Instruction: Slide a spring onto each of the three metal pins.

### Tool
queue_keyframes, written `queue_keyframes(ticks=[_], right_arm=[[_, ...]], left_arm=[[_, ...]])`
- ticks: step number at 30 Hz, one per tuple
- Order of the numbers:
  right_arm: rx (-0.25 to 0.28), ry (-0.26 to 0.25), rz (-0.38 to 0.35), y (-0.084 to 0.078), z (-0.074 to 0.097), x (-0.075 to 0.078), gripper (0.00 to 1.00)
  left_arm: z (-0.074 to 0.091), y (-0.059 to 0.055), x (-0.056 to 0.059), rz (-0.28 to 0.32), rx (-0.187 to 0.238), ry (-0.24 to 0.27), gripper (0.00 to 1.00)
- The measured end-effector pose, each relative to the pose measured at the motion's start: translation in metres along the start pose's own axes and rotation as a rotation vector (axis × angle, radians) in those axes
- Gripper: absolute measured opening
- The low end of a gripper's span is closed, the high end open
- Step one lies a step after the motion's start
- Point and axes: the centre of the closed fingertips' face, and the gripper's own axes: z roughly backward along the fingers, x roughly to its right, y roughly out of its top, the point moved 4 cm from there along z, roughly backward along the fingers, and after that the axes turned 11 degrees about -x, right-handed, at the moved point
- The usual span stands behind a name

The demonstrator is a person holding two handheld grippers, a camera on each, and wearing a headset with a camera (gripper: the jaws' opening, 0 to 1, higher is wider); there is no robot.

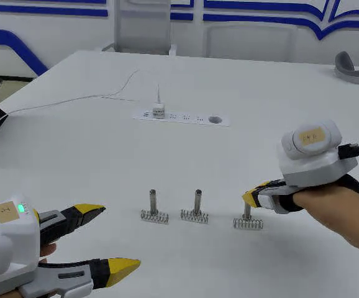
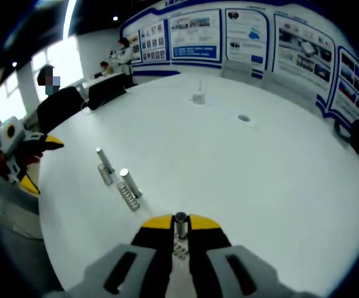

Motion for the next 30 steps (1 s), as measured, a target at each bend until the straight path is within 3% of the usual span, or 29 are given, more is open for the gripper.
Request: queue_keyframes(ticks=[30], right_arm=[[0.043,-0.014,0.027,-0.0021,0.0061,0.0023,0.11]], left_arm=[[-0.0014,0.0038,0.0038,-0.011,0.008,-0.002,0.67]])
